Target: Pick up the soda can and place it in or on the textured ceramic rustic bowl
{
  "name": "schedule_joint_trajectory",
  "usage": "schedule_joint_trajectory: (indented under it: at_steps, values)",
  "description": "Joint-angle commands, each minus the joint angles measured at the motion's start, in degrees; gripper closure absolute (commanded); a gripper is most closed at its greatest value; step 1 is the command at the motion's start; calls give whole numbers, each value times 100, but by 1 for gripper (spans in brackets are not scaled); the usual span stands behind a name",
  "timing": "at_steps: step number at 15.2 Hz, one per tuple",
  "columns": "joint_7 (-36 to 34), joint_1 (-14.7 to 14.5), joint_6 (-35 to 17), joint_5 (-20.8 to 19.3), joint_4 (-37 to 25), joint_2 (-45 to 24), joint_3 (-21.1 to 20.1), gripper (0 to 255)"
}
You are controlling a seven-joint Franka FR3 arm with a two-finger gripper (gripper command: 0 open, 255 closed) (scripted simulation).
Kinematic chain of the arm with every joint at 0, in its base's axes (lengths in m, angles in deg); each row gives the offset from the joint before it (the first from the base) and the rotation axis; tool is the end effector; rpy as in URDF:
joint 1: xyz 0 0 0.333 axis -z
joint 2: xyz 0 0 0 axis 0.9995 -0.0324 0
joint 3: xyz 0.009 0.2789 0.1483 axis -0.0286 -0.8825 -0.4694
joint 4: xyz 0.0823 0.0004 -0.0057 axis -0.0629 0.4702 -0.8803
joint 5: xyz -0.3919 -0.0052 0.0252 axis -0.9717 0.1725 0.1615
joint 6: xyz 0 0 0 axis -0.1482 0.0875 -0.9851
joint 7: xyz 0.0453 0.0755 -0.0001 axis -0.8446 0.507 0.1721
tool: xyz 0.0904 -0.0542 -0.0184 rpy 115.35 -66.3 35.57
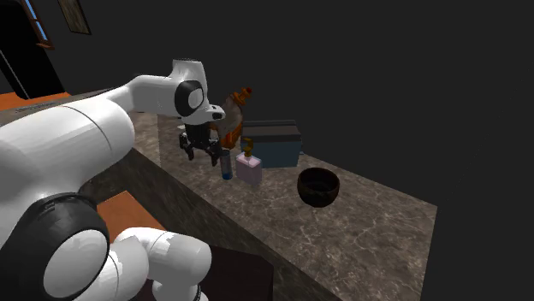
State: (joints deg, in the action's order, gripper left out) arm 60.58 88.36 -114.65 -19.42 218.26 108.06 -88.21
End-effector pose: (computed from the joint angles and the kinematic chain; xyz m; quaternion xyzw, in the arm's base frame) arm 0.3065 0.0237 0.5621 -0.9982 0.0564 -0.0006 0.0180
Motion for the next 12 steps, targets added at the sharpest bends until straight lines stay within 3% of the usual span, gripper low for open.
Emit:
schedule_joint_trajectory:
  at_steps: [1,12]
  values:
    - [0,0,0,0,0,0,0,0]
    - [-400,105,-1515,-62,-948,-2465,-319,0]
